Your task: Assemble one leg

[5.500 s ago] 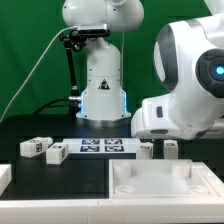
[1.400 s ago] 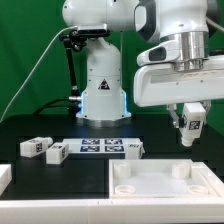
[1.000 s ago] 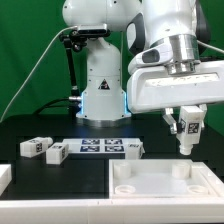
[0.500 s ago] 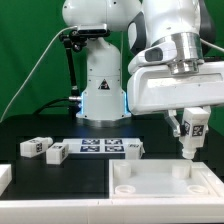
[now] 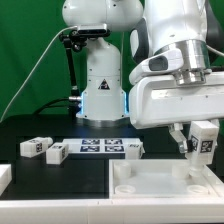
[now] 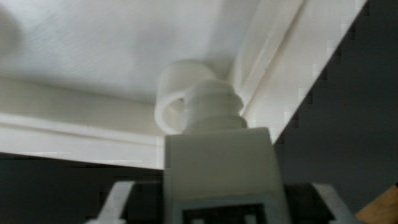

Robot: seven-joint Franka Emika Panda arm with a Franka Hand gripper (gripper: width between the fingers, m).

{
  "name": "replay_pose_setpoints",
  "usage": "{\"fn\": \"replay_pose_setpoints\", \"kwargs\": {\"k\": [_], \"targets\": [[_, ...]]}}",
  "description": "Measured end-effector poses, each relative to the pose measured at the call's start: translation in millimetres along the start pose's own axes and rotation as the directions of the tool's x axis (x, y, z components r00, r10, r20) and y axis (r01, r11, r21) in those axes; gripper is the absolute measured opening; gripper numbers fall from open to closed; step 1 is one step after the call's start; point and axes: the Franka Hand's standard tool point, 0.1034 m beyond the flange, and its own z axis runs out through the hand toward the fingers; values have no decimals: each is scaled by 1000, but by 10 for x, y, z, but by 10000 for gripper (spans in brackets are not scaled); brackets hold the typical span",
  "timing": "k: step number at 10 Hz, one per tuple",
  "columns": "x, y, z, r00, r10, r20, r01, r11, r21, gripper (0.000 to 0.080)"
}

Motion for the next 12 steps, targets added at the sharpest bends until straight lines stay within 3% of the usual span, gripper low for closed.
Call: {"fn": "replay_pose_setpoints", "kwargs": {"k": [1,3,5,12], "targets": [[54,22,39,1000,2,-7,-2,1000,-1,290],[-4,44,138,1000,6,-7,-6,1000,-3,290],[69,20,180,997,3,-77,-4,1000,-8,290],[88,68,187,993,0,-120,-2,1000,-19,290]]}}
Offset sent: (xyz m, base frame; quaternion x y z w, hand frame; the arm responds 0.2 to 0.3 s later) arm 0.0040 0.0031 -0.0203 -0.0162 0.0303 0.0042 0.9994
